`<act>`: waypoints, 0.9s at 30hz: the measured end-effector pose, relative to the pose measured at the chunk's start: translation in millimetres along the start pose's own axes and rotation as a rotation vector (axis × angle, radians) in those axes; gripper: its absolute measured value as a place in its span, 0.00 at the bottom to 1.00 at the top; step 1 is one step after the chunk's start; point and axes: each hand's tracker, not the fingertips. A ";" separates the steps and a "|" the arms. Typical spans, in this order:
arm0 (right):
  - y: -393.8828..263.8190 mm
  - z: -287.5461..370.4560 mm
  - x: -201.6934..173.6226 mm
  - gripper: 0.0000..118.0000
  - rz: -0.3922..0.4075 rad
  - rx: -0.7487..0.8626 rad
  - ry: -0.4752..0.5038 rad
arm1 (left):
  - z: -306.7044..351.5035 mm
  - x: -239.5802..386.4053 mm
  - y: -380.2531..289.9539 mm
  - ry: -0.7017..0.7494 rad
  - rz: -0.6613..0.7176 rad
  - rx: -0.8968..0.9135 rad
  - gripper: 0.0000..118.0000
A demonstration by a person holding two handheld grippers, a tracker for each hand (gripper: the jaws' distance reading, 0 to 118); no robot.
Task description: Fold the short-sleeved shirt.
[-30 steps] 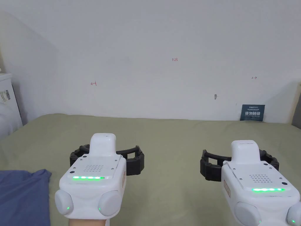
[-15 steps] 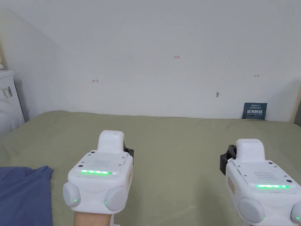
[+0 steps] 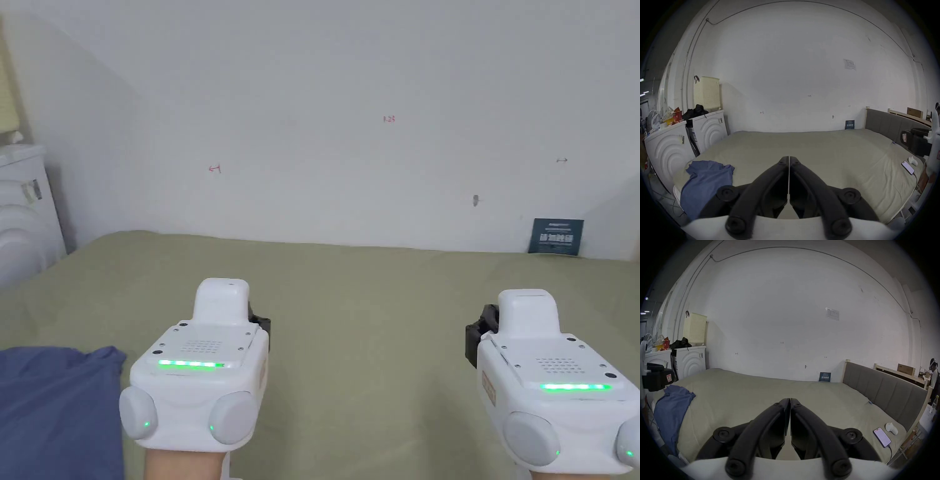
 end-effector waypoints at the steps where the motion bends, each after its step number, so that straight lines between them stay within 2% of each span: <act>1: 1.0 -2.9 -9.6 0.06 -0.010 -0.009 0.012 | 1.1 -10.5 -2.1 0.021 0.005 -0.003 0.01; 13: 13.0 -23.0 -176.2 0.06 -0.046 -0.003 0.438 | 69.1 -185.1 -8.2 0.435 0.048 -0.028 0.01; 17: 13.9 -11.0 -232.8 0.06 -0.019 0.006 0.566 | 100.4 -227.8 -12.9 0.548 0.062 -0.034 0.01; 21: 13.2 0.1 -271.2 0.06 -0.016 -0.001 0.647 | 122.8 -256.6 -20.4 0.610 0.082 -0.048 0.01; 27: 10.4 4.4 -293.0 0.06 0.012 0.007 0.688 | 129.1 -278.3 -29.9 0.635 0.106 -0.070 0.01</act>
